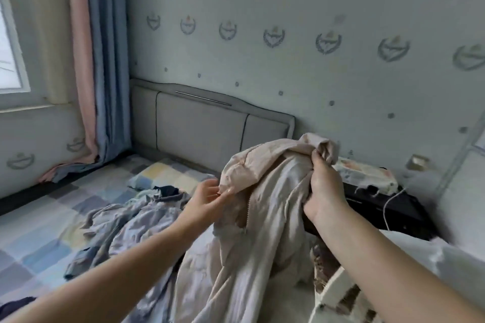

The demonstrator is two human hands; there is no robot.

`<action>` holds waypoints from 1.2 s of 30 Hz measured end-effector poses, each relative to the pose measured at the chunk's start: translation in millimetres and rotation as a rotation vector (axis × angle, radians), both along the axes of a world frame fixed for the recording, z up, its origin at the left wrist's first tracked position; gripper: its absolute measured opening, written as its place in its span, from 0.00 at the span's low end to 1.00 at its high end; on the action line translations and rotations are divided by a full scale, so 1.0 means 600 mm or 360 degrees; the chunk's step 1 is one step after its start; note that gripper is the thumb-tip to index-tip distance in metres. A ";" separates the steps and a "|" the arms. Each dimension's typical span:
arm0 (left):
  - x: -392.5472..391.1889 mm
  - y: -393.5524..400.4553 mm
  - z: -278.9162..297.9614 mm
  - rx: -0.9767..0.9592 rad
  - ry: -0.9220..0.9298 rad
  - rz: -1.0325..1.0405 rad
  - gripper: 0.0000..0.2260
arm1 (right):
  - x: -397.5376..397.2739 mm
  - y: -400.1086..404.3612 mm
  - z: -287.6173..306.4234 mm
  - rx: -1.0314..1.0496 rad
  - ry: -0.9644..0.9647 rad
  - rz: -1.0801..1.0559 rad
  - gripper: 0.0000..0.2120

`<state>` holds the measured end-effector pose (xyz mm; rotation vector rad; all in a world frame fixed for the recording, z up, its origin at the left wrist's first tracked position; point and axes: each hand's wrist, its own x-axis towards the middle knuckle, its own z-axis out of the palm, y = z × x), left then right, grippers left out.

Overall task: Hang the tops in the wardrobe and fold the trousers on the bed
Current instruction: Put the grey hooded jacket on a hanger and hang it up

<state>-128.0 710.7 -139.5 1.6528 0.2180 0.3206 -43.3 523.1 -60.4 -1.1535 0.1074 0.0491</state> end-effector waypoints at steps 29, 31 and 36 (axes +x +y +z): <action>0.277 -0.796 -0.006 -0.0202 0.0769 -0.1915 0.15 | -0.044 -0.841 -0.037 -0.0127 -0.0023 -0.1453 0.15; 0.316 -0.829 0.007 -0.0339 0.0757 -0.2031 0.14 | -0.041 -0.879 -0.032 -0.0133 -0.0034 -0.1564 0.14; 0.402 -0.915 0.046 -0.0538 0.0689 -0.2285 0.20 | -0.034 -0.948 -0.006 -0.0170 0.0040 -0.1830 0.13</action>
